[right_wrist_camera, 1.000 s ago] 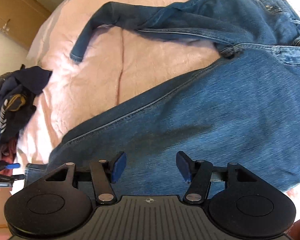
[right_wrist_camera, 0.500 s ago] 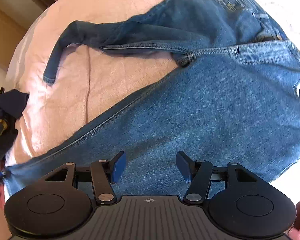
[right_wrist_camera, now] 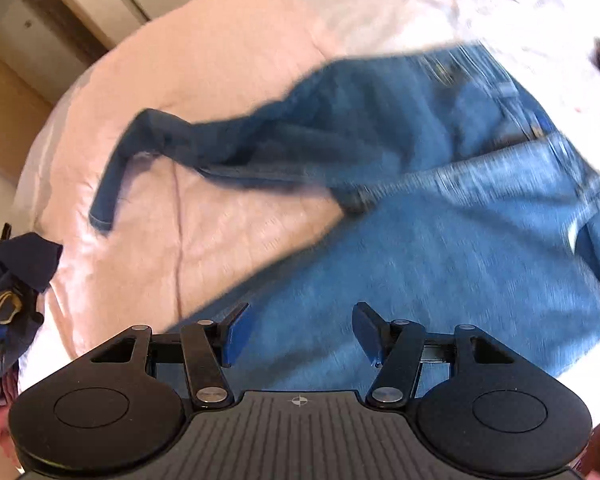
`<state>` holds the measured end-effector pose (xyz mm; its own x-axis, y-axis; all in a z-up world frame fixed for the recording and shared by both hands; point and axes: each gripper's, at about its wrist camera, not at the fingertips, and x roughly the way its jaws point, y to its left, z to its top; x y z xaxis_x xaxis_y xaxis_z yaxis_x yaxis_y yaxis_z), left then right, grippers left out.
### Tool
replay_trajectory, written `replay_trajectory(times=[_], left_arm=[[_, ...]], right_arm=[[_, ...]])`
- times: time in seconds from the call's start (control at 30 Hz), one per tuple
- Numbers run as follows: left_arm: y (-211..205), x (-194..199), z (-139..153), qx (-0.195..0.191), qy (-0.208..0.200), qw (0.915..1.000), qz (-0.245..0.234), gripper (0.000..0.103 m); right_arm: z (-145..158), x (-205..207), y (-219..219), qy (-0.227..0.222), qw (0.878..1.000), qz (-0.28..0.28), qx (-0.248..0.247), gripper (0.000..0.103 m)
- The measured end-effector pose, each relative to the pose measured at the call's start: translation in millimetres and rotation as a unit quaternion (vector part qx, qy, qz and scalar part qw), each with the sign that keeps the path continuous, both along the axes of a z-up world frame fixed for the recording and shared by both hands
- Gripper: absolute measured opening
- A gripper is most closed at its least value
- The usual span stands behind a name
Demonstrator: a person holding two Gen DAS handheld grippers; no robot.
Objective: Fold clothes
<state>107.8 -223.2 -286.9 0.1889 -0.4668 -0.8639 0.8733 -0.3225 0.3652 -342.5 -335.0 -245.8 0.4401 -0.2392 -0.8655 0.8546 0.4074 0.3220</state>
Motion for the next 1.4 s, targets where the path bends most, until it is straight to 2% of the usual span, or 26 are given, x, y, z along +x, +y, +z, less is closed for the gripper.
replay_trajectory(times=[0.13,0.2,0.33,0.37,0.4,0.43,0.57,0.6,0.67,0.77,0.83,0.93,1.0,1.1,1.17,1.2,1.27,1.3,1.4], left_arm=[[-65.0,-43.0,-17.5,-0.025,-0.029,0.9978,-0.054,0.047],[-94.9,-62.5,-36.3,-0.034,-0.048,0.9959,-0.069,0.048],[-156.3,-75.9,-73.2,-0.029,-0.063,0.9967,-0.043,0.047],[-171.6,-78.5,-82.4,-0.027,-0.066,0.9968,-0.034,0.045],[-182.8,-79.4,-87.3,-0.023,-0.069,0.9969,-0.029,0.038],[-186.8,-77.3,-84.7,-0.016,-0.071,0.9970,-0.028,0.024],[-202.5,-68.7,-74.7,0.013,-0.077,0.9967,-0.023,0.008],[-203.3,-65.7,-66.9,0.019,-0.079,0.9964,-0.023,0.005],[-194.2,-56.2,-31.4,0.028,-0.081,0.9961,-0.022,0.004],[-183.0,-34.2,37.8,0.052,-0.033,0.9978,0.026,0.004],[-175.5,-13.7,78.1,0.074,-0.002,0.9954,0.061,0.004],[-173.6,16.4,105.4,0.123,0.027,0.9883,0.087,0.006],[-177.0,32.2,100.9,0.141,0.027,0.9847,0.099,0.011],[-180.1,49.7,66.0,0.158,-0.043,0.9797,0.116,0.012],[-176.7,52.5,39.6,0.148,-0.094,0.9790,0.104,0.020],[-171.7,49.7,32.6,0.136,-0.097,0.9818,0.092,0.022],[-154.5,39.6,23.1,0.108,-0.071,0.9900,0.056,0.029],[-145.0,32.0,16.7,0.098,-0.053,0.9930,0.038,0.037],[-114.6,6.5,-6.8,0.079,-0.007,0.9965,-0.026,0.050]], right_arm=[[3.6,29.8,-21.6,0.011,0.996,0.080,-0.037,0.059],[1.0,43.9,-35.9,0.014,0.992,0.117,-0.051,0.059],[-14.5,64.0,-70.3,0.007,0.987,0.150,-0.056,0.059],[-17.5,67.3,-78.6,0.004,0.987,0.152,-0.056,0.059],[-20.8,70.1,-86.2,0.000,0.987,0.152,-0.055,0.059],[-24.3,72.5,-93.1,-0.004,0.987,0.152,-0.054,0.059],[-36.6,80.9,-113.6,-0.008,0.987,0.159,-0.037,0.059],[-37.9,82.6,-117.1,-0.009,0.986,0.165,-0.034,0.059],[-37.7,85.4,-121.2,-0.009,0.982,0.183,-0.033,0.059],[-34.7,85.0,-124.1,-0.011,0.978,0.206,-0.028,0.059],[-34.3,84.8,-125.4,-0.013,0.976,0.215,-0.023,0.059],[-39.3,88.8,-130.4,-0.018,0.975,0.221,-0.012,0.059],[-45.2,96.0,-133.9,-0.021,0.974,0.225,-0.006,0.059],[-55.2,113.3,-137.1,-0.019,0.972,0.234,-0.009,0.059],[-66.0,127.0,-139.9,-0.012,0.971,0.239,-0.009,0.059],[-72.1,134.5,-141.0,-0.004,0.970,0.241,-0.009,0.059],[-83.7,149.6,-142.8,0.014,0.970,0.244,-0.011,0.059],[-89.3,157.1,-143.5,0.022,0.970,0.242,-0.012,0.059],[-110.5,183.7,-144.0,0.048,0.965,0.255,-0.020,0.059]])
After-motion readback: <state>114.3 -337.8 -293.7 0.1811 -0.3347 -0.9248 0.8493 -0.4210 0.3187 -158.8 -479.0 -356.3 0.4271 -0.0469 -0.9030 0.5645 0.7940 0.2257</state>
